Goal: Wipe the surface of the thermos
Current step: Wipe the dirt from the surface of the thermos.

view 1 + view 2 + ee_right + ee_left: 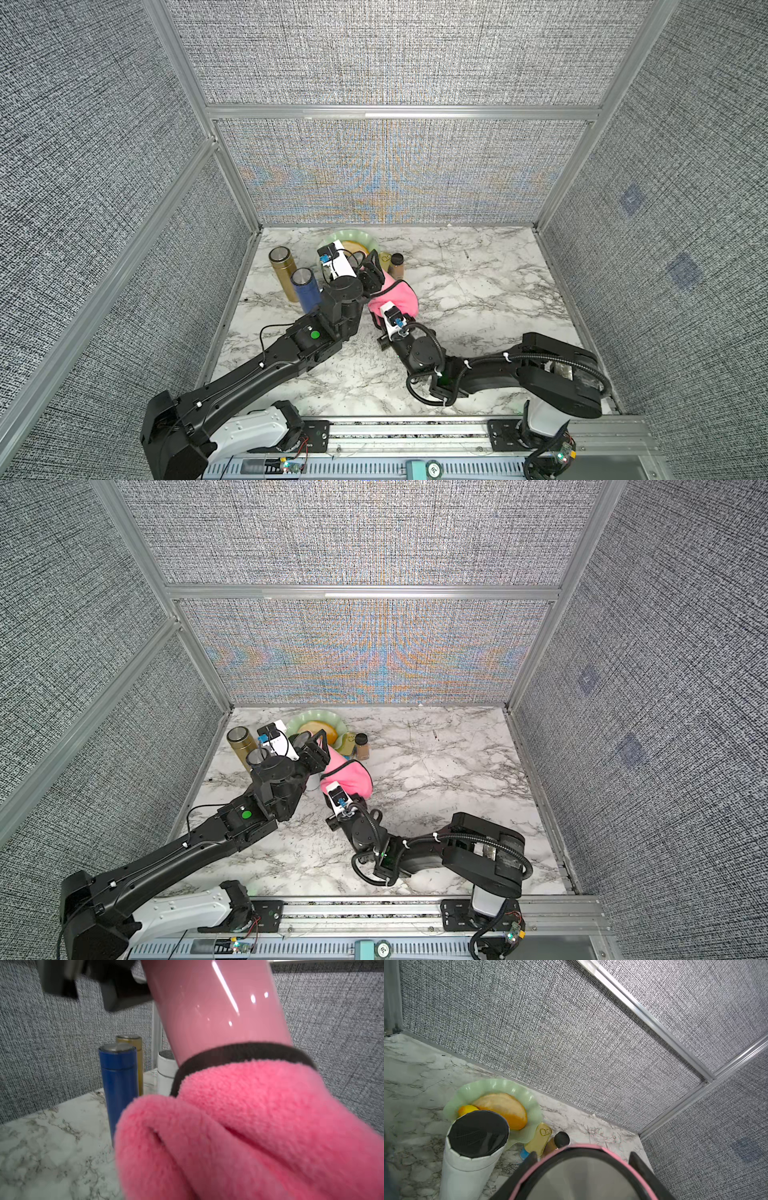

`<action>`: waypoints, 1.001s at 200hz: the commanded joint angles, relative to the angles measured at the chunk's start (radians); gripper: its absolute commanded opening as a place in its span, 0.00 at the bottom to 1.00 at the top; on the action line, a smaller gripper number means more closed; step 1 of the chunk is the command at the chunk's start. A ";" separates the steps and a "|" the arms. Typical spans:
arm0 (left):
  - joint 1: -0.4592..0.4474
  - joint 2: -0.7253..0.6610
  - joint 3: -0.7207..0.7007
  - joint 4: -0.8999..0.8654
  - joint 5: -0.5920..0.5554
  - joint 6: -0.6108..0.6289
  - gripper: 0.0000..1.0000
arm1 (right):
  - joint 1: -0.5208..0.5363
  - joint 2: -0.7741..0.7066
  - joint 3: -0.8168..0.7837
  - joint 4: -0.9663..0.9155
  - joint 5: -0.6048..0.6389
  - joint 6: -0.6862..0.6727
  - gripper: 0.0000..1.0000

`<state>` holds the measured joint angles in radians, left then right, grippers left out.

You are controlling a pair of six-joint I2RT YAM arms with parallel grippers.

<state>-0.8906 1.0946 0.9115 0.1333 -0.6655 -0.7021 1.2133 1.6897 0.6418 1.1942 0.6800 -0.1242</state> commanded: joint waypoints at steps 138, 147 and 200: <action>0.000 -0.004 -0.079 0.288 0.181 0.268 0.00 | 0.009 -0.118 -0.059 0.161 0.205 -0.066 0.00; 0.000 -0.009 -0.115 0.375 0.229 0.316 0.00 | 0.004 -0.160 -0.039 0.098 0.169 -0.056 0.00; -0.001 -0.060 -0.271 0.693 0.525 0.495 0.00 | -0.083 -0.259 -0.058 -0.139 -0.098 0.197 0.00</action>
<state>-0.8898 1.0542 0.6666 0.5610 -0.3138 -0.3187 1.1431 1.4326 0.6231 1.1492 0.7010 -0.0635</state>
